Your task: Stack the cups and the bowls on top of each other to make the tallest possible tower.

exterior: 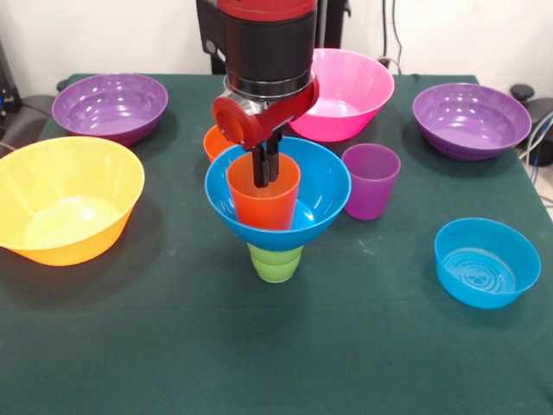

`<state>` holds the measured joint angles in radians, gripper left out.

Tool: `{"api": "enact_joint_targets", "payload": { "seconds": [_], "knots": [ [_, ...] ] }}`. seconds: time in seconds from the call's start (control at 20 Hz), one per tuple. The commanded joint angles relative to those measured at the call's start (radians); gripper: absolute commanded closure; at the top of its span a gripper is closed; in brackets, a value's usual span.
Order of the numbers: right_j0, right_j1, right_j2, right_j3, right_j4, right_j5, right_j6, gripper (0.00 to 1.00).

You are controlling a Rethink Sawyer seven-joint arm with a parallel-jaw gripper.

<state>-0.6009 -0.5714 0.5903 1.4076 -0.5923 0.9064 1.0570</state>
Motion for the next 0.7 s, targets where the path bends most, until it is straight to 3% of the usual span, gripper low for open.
{"api": "enact_joint_targets", "payload": {
  "seconds": [0.05, 0.7],
  "knots": [
    [0.018, 0.079, 0.006, 0.011, -0.102, -0.033, -0.164, 1.0],
    [0.015, 0.093, 0.009, 0.0, -0.12, -0.021, -0.164, 1.0]
  ]
}}
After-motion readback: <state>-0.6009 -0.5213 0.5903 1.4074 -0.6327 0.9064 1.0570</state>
